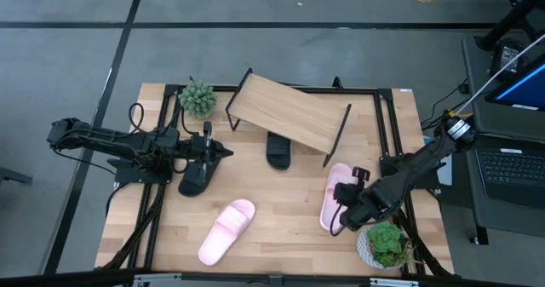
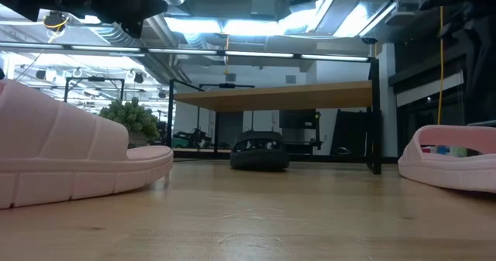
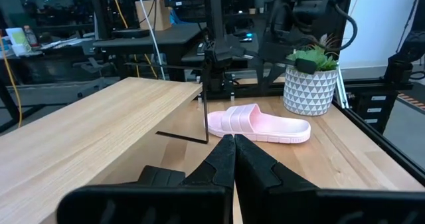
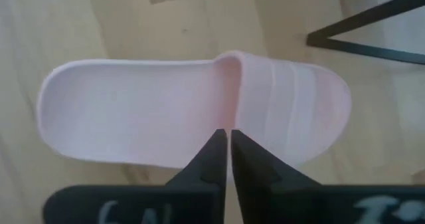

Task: Pick and place slides into the shelf
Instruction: Put the right white slides on the shelf

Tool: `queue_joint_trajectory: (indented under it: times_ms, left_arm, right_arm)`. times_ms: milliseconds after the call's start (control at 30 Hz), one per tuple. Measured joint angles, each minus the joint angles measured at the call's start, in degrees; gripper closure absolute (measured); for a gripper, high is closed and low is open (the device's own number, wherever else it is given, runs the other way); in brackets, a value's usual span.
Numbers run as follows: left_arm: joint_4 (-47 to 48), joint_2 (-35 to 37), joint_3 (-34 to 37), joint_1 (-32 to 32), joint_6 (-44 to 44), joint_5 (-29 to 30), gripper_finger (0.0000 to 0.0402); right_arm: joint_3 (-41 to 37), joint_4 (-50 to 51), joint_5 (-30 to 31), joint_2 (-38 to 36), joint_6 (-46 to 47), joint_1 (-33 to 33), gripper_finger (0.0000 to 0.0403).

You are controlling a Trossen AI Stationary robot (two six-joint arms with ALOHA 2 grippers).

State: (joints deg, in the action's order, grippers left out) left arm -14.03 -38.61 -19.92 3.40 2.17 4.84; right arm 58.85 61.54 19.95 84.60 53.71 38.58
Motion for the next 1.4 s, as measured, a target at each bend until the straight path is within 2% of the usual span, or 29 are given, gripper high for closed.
queue_joint_trajectory:
  times_ms: [133,400,600,1000,1233,1400]
  left_arm:
    - [-0.02,-0.02,0.0,0.0,0.0,0.0,0.0401]
    - [0.05,0.0,0.0,0.0,0.02,0.0,0.0401]
    - [0.05,-0.01,0.0,0.0,0.02,0.0,0.0401]
    - [0.07,-0.02,0.0,0.0,0.02,0.0,0.0401]
    - [0.47,-0.01,0.0,0.0,0.02,0.01,0.0401]
    - [0.47,-0.02,0.0,0.0,0.01,0.0,0.0401]
  right_arm:
    - [0.0,0.15,0.15,0.88,-0.14,-0.87,0.0339]
    - [0.0,0.06,0.08,4.15,-0.05,-2.44,0.0241]
    - [0.0,-0.07,-0.09,6.83,-0.13,-3.5,0.0202]
    - [0.0,0.17,-0.08,10.86,-0.27,-6.4,0.0207]
    - [0.0,0.55,-0.51,10.83,-1.49,-6.61,0.0234]
    - [0.0,1.92,-0.71,10.83,0.29,-7.15,0.0268]
